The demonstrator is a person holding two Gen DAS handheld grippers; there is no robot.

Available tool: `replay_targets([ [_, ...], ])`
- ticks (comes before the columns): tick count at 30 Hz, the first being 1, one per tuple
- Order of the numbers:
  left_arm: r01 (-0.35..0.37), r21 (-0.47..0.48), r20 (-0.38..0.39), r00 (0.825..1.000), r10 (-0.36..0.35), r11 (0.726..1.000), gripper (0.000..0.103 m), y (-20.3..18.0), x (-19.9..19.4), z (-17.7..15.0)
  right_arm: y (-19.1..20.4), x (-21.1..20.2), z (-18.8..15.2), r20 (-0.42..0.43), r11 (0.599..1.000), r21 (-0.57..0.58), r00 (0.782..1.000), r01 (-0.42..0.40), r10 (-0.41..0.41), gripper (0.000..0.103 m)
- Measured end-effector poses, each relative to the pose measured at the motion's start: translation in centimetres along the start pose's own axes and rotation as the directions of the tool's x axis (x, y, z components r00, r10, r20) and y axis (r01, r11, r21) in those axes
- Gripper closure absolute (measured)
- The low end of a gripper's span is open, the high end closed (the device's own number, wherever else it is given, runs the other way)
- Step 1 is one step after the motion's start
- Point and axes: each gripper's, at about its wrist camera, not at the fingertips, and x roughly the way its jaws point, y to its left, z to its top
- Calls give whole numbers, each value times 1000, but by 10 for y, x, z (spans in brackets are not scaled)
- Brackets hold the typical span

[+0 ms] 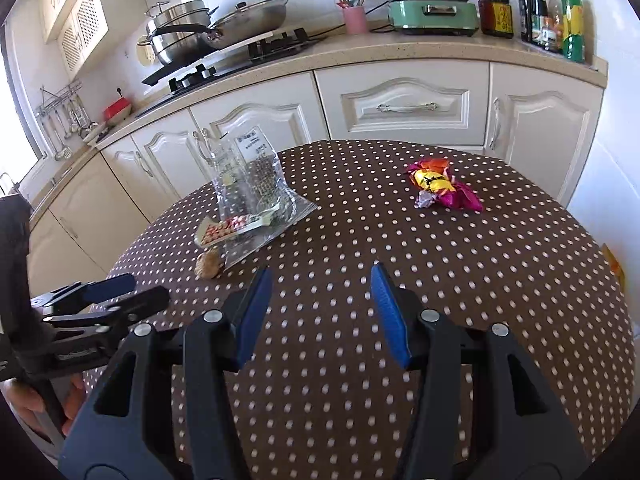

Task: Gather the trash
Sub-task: 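Grasp the small brown peel with the left tool while the right tool grasps the pink wrapper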

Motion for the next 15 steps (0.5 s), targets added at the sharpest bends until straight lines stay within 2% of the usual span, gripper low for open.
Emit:
replay_targets([
  [6,14,-25,-23,1000,-15,1000,28,-4,32,17,-14,6,1,14,1000,18,1000,-12,11,50],
  [9,14,-32,-30,999,-15,999,28,-8,40,28,-22,2,2,36,999,43,999,7,-9,47],
  [14,26,-110,1,1000,-26,994,28,0,42,30,-37,2,1,30,989,147,999,-17,12,47],
  [15,17,-86,0,1000,-17,996,28,-3,42,30,-39,1,0,29,986,161,999,-31,27,47],
])
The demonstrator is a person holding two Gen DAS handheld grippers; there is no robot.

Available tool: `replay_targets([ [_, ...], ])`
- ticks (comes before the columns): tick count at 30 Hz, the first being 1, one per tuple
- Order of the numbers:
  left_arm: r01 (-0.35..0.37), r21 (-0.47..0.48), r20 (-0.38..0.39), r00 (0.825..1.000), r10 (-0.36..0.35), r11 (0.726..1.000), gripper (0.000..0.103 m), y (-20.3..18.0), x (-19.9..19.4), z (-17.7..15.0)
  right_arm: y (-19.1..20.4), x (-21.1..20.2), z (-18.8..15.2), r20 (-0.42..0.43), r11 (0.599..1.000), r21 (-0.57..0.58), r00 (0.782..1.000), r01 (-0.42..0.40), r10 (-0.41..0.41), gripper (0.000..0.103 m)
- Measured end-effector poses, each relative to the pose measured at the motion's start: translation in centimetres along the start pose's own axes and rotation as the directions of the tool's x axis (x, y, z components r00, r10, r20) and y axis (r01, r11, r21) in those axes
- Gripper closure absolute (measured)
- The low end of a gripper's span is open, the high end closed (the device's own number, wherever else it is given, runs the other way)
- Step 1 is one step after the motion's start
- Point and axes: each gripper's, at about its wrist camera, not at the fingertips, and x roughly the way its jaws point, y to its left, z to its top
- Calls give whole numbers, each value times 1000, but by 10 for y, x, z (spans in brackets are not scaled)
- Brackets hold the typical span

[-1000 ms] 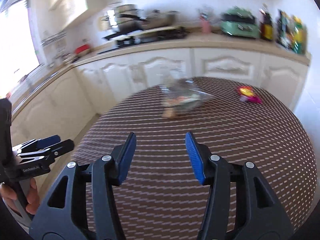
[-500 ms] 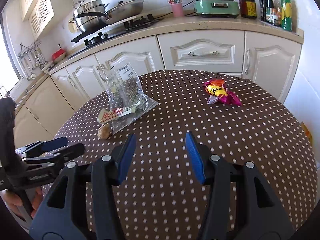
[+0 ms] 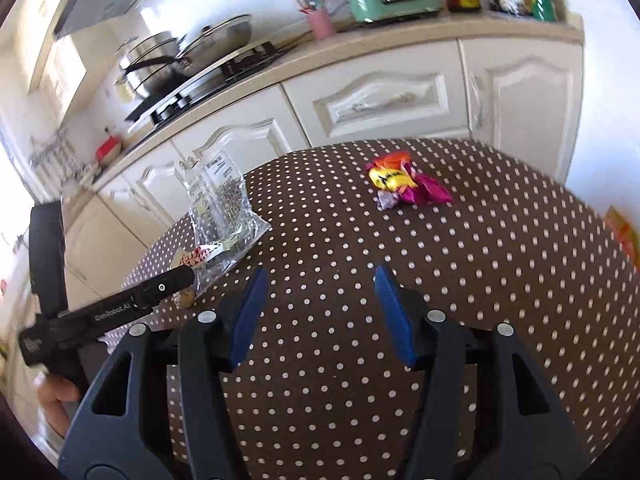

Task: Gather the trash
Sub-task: 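Grasp the small brown peel with the left tool while the right tool grasps the pink wrapper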

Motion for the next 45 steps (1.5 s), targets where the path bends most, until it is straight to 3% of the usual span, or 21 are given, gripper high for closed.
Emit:
replay_targets([
  [5,8,38,-3,1000,-8,999,28,-4,1,-1,-7,2,0,4,1000,12,1000,17,-17,43],
  [10,20,44,0,1000,-20,999,45,-3,2,3,-5,-2,-2,27,999,-1,998,50,-50,42],
  [14,22,76,0,1000,-22,997,49,-8,2,-1,-3,-2,-3,32,998,-14,998,56,-55,42],
  [21,67,132,-12,998,-66,989,78,-21,0,-8,-5,-11,-1,76,996,-1,994,85,-84,42],
  [25,74,138,-5,997,-74,988,80,-21,-3,-12,-14,-22,8,115,993,35,987,110,-113,42],
  [29,117,86,-19,993,-115,989,80,-9,-7,-15,-21,-30,24,152,984,44,972,172,-177,41],
  [34,120,80,11,993,-121,990,80,-5,-23,-18,-25,3,41,69,976,11,973,218,-218,41],
  [43,43,22,89,995,-45,999,80,20,-54,-19,-21,53,58,53,937,-144,948,319,-314,41],
  [45,29,19,90,995,-31,999,80,26,-58,-21,-21,60,59,26,940,-153,952,304,-304,62],
])
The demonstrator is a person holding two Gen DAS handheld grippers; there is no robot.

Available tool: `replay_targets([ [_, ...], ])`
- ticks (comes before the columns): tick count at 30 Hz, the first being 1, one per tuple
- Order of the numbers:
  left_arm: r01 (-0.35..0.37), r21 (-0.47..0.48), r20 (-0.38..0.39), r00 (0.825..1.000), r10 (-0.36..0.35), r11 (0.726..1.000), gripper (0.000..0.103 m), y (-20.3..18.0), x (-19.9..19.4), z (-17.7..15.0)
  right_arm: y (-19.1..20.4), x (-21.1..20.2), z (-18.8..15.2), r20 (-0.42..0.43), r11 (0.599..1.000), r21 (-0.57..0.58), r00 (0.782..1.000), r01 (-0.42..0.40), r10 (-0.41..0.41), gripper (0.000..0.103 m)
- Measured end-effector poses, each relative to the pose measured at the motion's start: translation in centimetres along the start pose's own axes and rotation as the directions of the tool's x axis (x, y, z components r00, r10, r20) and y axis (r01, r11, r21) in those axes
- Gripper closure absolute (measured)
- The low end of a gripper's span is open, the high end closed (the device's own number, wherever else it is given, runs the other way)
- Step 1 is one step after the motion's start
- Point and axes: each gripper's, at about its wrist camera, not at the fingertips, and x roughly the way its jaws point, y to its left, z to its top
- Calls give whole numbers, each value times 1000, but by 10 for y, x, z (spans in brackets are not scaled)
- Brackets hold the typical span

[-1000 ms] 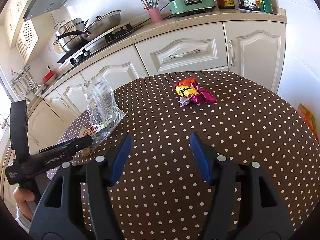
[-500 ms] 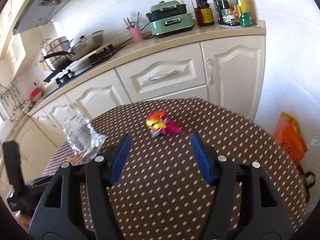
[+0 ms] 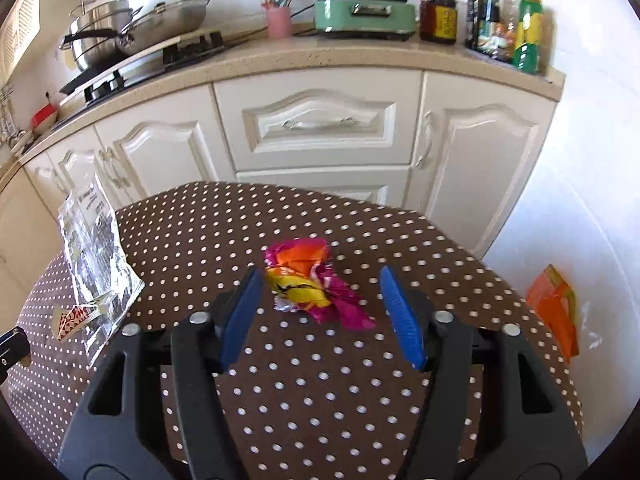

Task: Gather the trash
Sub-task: 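Grasp the small brown peel with the left tool while the right tool grasps the pink wrapper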

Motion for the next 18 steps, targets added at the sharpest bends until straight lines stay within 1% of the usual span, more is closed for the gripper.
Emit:
replay_targets([
  [1,-8,-6,-2,1000,8,1000,80,4,-3,-1,2,2,0,-13,1000,-16,1000,1,-1,61],
  [3,-12,-16,-5,1000,12,1000,80,11,-9,-4,6,-1,-1,-6,999,-36,1000,7,-7,73],
  [5,-12,-24,-7,1000,12,1000,80,19,-18,-8,7,-12,-4,17,999,-44,1000,3,-2,80],
  [7,-12,-29,-2,1000,12,999,80,24,-29,-12,4,-31,-7,37,1000,-23,999,-20,21,80],
  [9,-14,-31,4,1000,14,999,80,28,-40,-17,6,-50,-12,60,999,-31,997,-44,46,80],
  [12,2,-32,13,1000,-2,999,80,37,-64,-27,15,-85,-22,85,993,-35,989,-116,119,80],
  [14,8,-32,25,1000,-7,999,80,44,-83,-36,26,-110,-30,93,981,-42,977,-190,193,80],
  [17,10,-44,46,999,-8,999,80,59,-113,-50,60,-140,-46,91,955,-86,952,-284,291,80],
  [18,7,-47,52,999,-4,999,80,65,-121,-55,74,-148,-52,86,942,-97,940,-321,329,80],
])
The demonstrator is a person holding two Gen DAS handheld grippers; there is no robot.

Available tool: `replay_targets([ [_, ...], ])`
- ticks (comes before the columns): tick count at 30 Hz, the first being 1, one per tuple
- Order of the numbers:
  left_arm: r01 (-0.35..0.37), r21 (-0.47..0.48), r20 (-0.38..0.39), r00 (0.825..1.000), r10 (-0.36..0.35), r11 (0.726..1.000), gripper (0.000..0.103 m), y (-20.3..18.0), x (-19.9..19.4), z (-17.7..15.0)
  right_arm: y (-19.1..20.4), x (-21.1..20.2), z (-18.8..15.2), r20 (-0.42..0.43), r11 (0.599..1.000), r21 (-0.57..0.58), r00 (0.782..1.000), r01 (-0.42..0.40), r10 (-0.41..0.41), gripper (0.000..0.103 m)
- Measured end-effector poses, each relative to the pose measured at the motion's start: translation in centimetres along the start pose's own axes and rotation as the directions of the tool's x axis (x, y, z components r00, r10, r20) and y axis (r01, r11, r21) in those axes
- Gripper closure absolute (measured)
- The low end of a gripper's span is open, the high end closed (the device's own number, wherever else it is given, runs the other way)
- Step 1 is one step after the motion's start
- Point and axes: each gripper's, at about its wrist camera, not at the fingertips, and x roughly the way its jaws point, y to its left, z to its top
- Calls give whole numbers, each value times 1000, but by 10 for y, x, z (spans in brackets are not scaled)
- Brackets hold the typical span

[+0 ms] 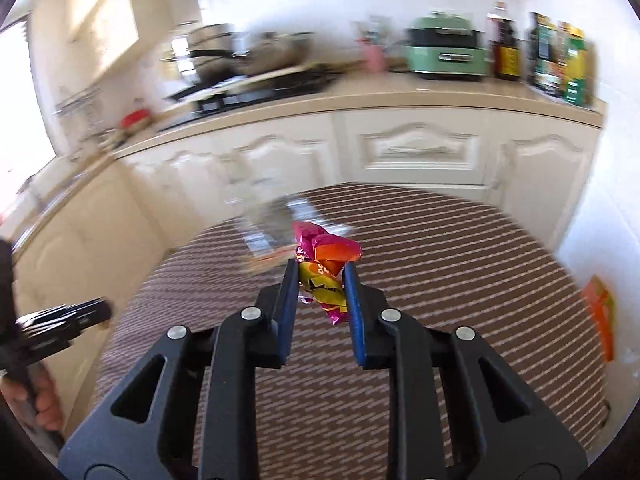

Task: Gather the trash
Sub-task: 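Grasp the small brown peel with the left tool while the right tool grasps the pink wrapper, then carry peel and pink wrapper over the bucket and open both tools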

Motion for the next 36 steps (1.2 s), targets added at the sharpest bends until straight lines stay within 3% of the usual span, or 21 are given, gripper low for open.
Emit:
replay_targets([
  [3,-17,-18,20,1000,18,1000,80,25,-31,-15,54,-5,-13,-24,993,-33,993,-116,115,80],
  [7,-57,-65,36,998,59,996,80,71,-72,-40,135,-3,-34,-79,958,-75,960,-276,270,80],
  [10,-103,-119,40,993,108,988,80,115,-100,-62,207,5,-57,-142,913,-112,915,-393,377,80],
  [16,-203,-252,-6,978,208,946,80,212,-132,-118,320,41,-121,-295,838,-124,826,-532,481,80],
  [22,-282,-375,-110,959,260,883,80,292,-116,-188,393,99,-200,-449,818,-109,762,-565,466,80],
  [27,-351,-438,-214,935,284,827,80,341,-78,-232,416,155,-254,-555,844,-103,734,-526,390,80],
  [33,-372,-485,-280,923,262,791,80,382,-25,-251,420,213,-287,-611,883,-83,723,-463,322,80],
  [36,-349,-514,-268,933,240,783,79,393,-7,-255,424,231,-296,-615,894,-86,729,-440,300,80],
])
